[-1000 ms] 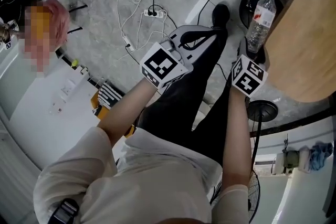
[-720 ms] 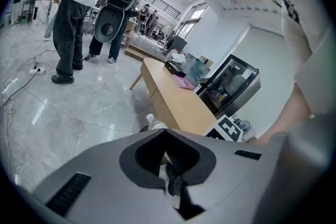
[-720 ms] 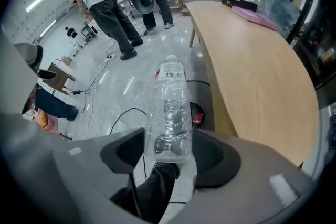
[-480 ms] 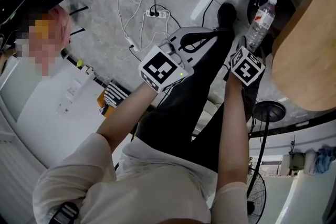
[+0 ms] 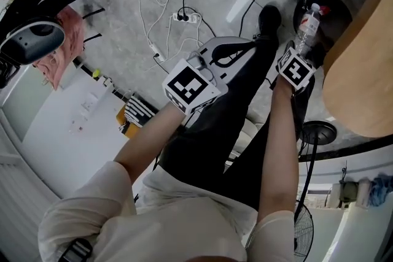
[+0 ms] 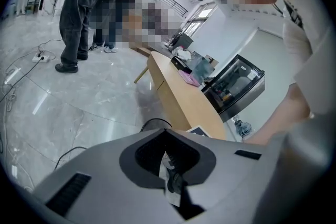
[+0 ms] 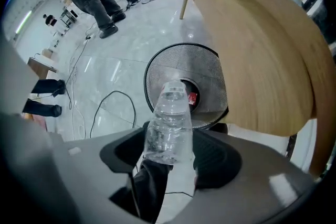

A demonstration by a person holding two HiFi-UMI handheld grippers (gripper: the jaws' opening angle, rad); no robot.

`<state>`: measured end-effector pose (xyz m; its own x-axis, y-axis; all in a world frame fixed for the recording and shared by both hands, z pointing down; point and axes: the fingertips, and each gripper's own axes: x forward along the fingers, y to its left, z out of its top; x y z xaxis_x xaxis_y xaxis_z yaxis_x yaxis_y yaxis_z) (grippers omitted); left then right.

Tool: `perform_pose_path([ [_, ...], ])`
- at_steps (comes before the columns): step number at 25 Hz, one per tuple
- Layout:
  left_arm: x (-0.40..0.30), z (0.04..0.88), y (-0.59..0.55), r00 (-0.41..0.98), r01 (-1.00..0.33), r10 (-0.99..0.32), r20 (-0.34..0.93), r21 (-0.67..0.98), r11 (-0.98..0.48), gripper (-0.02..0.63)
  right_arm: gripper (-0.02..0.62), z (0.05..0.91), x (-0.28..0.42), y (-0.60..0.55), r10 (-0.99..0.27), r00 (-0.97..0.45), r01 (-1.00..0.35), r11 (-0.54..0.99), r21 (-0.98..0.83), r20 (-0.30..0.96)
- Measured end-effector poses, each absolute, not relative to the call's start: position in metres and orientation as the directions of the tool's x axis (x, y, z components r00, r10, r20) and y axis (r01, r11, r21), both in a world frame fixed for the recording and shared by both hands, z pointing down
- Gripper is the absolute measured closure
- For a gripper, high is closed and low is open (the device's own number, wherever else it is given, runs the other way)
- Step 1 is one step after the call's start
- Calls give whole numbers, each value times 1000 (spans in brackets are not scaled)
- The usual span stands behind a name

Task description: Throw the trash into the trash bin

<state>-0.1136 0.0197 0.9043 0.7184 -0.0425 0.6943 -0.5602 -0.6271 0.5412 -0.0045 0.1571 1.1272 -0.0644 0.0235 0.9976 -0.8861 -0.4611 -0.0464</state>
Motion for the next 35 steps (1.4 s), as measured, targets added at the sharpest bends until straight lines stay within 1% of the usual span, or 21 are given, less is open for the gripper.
perform_pose_path([
  [1, -114, 905, 19, 719, -560, -42, 694, 542, -627, 600, 293, 1127, -5, 155, 16, -69, -889, -455, -54, 997],
  [3, -114, 904, 19, 719, -561, -43, 694, 542, -625, 600, 256, 1125, -6, 150, -6, -79, -895, -440, -74, 997],
  [5, -115, 901, 19, 718, -564, -46, 695, 541, -624, 600, 244, 1118, -6, 146, -29, -84, -899, -430, -88, 996],
  [12, -110, 880, 14, 722, -566, -71, 689, 527, -634, 600, 244, 1081, -6, 128, -109, -95, -905, -405, -132, 989],
  [16, -101, 857, 9, 724, -566, -91, 683, 515, -644, 600, 244, 1043, 1, 113, -155, -103, -909, -386, -156, 982],
  [20, -91, 817, 5, 731, -572, -123, 671, 505, -646, 600, 245, 992, 18, 98, -204, -93, -918, -361, -164, 975],
  [25, -83, 763, -6, 746, -573, -159, 647, 501, -649, 600, 268, 928, 46, 76, -252, -56, -928, -343, -143, 966],
  [35, -82, 626, -22, 765, -563, -216, 607, 468, -682, 600, 363, 756, 96, 45, -401, -5, -956, -266, -123, 916],
])
